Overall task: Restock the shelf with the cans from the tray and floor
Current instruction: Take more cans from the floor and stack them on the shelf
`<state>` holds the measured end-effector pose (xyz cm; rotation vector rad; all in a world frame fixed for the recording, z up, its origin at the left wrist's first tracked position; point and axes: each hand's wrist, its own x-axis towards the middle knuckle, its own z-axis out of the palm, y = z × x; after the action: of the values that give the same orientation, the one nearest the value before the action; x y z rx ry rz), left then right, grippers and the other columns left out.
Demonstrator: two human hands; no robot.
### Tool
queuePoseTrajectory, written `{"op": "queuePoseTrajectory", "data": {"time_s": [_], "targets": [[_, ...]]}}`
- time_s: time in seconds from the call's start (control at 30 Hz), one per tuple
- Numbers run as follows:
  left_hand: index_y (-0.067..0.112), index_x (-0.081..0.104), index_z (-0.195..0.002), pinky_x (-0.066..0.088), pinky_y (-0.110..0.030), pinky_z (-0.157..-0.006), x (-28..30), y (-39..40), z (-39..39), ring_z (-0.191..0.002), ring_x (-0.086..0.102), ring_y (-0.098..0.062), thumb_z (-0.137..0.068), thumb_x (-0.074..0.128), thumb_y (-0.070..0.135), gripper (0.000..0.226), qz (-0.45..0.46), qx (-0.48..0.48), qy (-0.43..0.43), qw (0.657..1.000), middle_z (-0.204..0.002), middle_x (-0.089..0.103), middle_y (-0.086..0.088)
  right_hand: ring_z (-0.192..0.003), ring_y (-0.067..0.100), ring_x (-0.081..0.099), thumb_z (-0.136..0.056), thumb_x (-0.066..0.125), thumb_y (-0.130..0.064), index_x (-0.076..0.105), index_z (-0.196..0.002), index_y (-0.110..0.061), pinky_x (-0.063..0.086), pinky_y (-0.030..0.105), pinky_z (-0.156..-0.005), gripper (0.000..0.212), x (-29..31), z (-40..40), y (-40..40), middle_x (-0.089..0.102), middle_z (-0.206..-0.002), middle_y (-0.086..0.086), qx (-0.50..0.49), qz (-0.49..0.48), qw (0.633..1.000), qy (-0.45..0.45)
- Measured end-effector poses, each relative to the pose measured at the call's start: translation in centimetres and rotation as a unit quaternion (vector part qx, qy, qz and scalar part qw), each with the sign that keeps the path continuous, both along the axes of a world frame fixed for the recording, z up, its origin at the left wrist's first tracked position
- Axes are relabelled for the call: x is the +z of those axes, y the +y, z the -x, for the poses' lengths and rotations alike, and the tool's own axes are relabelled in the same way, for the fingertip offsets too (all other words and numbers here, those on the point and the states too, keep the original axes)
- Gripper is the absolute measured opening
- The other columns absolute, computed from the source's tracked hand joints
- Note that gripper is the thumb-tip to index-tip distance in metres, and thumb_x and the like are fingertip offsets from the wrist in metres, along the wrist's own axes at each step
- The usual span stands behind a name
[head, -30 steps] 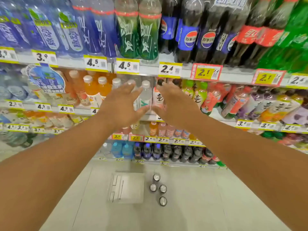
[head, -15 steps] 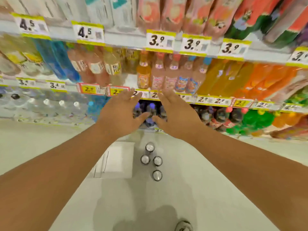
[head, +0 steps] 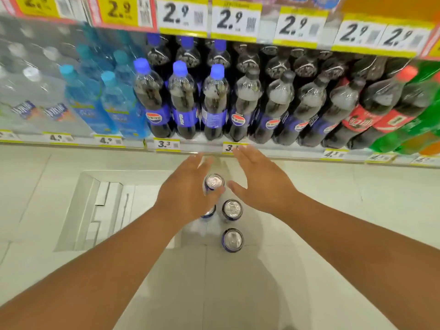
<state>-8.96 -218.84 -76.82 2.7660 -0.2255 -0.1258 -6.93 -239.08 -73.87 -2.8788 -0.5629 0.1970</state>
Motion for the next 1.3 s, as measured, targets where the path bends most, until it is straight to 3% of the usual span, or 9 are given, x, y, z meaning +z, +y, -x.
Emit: {"op": "queuePoseTrajectory", "data": {"time_s": [0.13, 0.3, 0.53, 0.63, 0.73, 0.83, 0.93, 1.03, 1.3], "targets": [[0.032, 0.019, -0.155, 0.023, -0.033, -0.116, -6.8, -1.4, 1.1, -0.149, 0.015, -0.014, -0.075, 0.027, 0.080, 0.094, -0.009, 0.008, 0.023, 1.000, -0.163, 0.018, 0.005, -0.152, 0.017, 0.009, -0.094, 0.052, -0.057, 0.017, -0.158, -0.020, 0.017, 0.031, -0.118, 0.082, -6.1, 1.1, -1.1, 0.015, -0.166, 0.001, 0.009, -0.008, 0.999, 0.041], [0.025, 0.013, -0.157, 0.021, -0.034, -0.117, -12.1, -2.3, 2.9, -0.150, 0.011, -0.016, -0.080, 0.056, 0.067, 0.097, 0.052, 0.062, 0.068, 0.994, -0.164, 0.015, 0.002, -0.152, 0.010, 0.004, -0.093, 0.056, -0.055, 0.010, -0.159, -0.026, 0.014, 0.027, -0.117, 0.086, -11.2, 2.8, -2.6, 0.009, -0.167, -0.005, 0.019, -0.032, 0.992, 0.123], [0.020, 0.010, -0.157, 0.024, -0.030, -0.115, -15.2, -2.1, 5.0, -0.149, 0.018, -0.018, -0.079, 0.069, 0.058, 0.105, 0.087, 0.099, 0.099, 0.986, -0.165, 0.014, 0.000, -0.149, 0.012, 0.019, -0.082, 0.069, -0.059, 0.014, -0.159, -0.026, 0.025, 0.030, -0.117, 0.100, -14.9, 3.0, -3.3, 0.020, -0.165, -0.005, -0.006, -0.062, 0.979, 0.194], [0.022, 0.010, -0.157, 0.026, -0.027, -0.112, -16.2, -2.0, 5.1, -0.147, 0.022, -0.015, -0.078, 0.075, 0.050, 0.106, 0.129, 0.117, 0.102, 0.979, -0.164, 0.017, 0.002, -0.146, 0.012, 0.027, -0.079, 0.074, -0.057, 0.017, -0.158, -0.025, 0.023, 0.021, -0.112, 0.103, -16.3, 2.7, -3.2, 0.026, -0.162, -0.006, -0.018, -0.082, 0.974, 0.210], [0.020, 0.015, -0.156, 0.029, -0.026, -0.111, -17.2, -2.2, 5.0, -0.142, 0.034, -0.017, -0.077, 0.080, 0.039, 0.104, 0.182, 0.139, 0.100, 0.968, -0.160, 0.027, 0.000, -0.140, 0.013, 0.038, -0.075, 0.081, -0.048, 0.027, -0.155, -0.022, 0.019, 0.007, -0.104, 0.100, -17.9, 2.8, -3.1, 0.038, -0.156, -0.004, -0.053, -0.147, 0.961, 0.228], [0.020, 0.028, -0.151, 0.041, -0.033, -0.108, -18.0, -2.3, 4.6, -0.130, 0.050, -0.016, -0.074, 0.085, 0.032, 0.097, 0.258, 0.195, 0.103, 0.941, -0.148, 0.047, 0.000, -0.122, 0.010, 0.054, -0.070, 0.087, -0.039, 0.040, -0.146, -0.026, 0.032, 0.007, -0.091, 0.090, -19.4, 3.4, -3.0, 0.056, -0.135, -0.010, -0.101, -0.210, 0.944, 0.235], [0.040, 0.049, -0.121, 0.051, -0.015, -0.083, -19.0, -2.3, 4.5, -0.100, 0.064, 0.002, -0.067, 0.089, 0.027, 0.069, 0.336, 0.229, 0.094, 0.909, -0.111, 0.068, 0.019, -0.102, -0.005, 0.059, -0.065, 0.091, -0.033, 0.047, -0.130, -0.034, 0.039, 0.011, -0.086, 0.078, -20.5, 3.8, -2.7, 0.063, -0.115, -0.021, -0.138, -0.263, 0.926, 0.234], [0.044, 0.052, -0.107, 0.045, -0.004, -0.072, -20.0, -2.2, 4.6, -0.092, 0.064, 0.008, -0.063, 0.092, 0.018, 0.065, 0.388, 0.237, 0.096, 0.885, -0.102, 0.066, 0.030, -0.103, -0.006, 0.060, -0.062, 0.093, -0.029, 0.049, -0.126, -0.037, 0.044, 0.013, -0.088, 0.077, -21.2, 4.0, -2.3, 0.067, -0.111, -0.019, -0.160, -0.304, 0.907, 0.243], [0.047, 0.057, -0.106, 0.046, -0.003, -0.072, -20.2, -2.4, 4.6, -0.092, 0.065, 0.008, -0.064, 0.090, 0.015, 0.063, 0.416, 0.257, 0.100, 0.867, -0.101, 0.068, 0.030, -0.103, 0.001, 0.065, -0.061, 0.094, -0.028, 0.058, -0.120, -0.036, 0.049, 0.019, -0.090, 0.069, -21.5, 3.8, -2.0, 0.071, -0.108, -0.016, -0.169, -0.351, 0.893, 0.225]]}}
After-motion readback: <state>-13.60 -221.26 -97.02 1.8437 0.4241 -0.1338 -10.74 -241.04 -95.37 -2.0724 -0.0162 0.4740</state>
